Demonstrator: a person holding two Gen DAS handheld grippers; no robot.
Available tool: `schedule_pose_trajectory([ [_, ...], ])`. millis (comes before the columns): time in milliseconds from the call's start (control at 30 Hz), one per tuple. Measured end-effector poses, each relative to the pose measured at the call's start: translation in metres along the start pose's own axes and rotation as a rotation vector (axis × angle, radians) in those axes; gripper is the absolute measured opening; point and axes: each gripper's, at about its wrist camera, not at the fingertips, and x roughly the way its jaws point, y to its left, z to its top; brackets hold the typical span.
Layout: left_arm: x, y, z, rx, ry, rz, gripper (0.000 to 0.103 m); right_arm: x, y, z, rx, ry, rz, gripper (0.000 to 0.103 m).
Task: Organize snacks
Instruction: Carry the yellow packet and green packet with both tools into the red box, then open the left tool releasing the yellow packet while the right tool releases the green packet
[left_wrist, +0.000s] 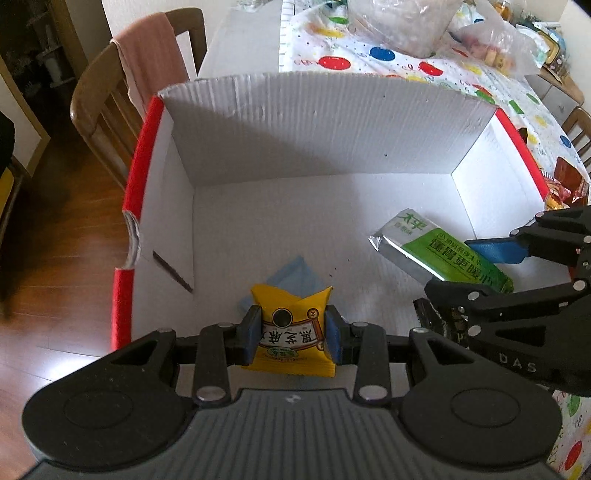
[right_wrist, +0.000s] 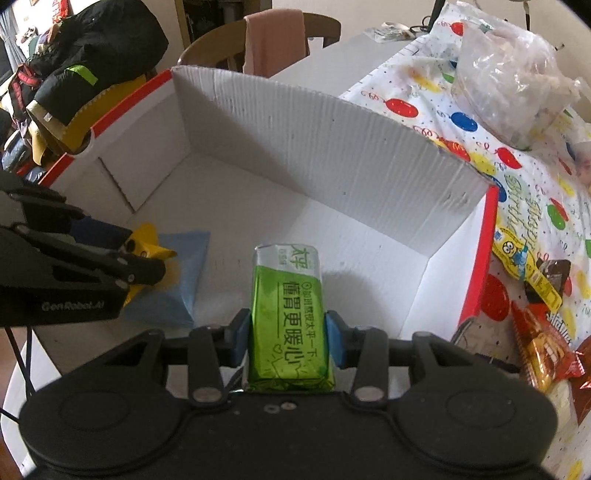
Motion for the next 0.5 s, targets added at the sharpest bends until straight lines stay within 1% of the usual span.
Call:
schedule_pose_trajectory([
  [133,0.004,-0.002,0.000,0.003,0.011,-0.006,0.035,0.002,-0.001,0.001,0.000,0.002,-0.004,0.042],
  [300,0.001,-0.003,-0.003,0.001,-0.007,-0.012,0.035,-0.004,-0.001,0.001,0.003,-0.021,-0.005,0.045],
  [367,-0.003,-0.003,-0.004,-0.005,-0.021,-0.016,0.039,-0.009,-0.002,0.000,0.008,-0.040,-0.002,0.049],
  [433,-0.008,-0.003,-0.006,-0.007,-0.042,-0.018,0.046,-0.016,-0.001,-0.001,0.011,-0.056,0.002,0.051],
  [500,-0.015,-0.004,-0.008,-0.006,-0.060,-0.016,0.049,-0.023,-0.001,-0.004,0.012,-0.076,-0.001,0.054],
])
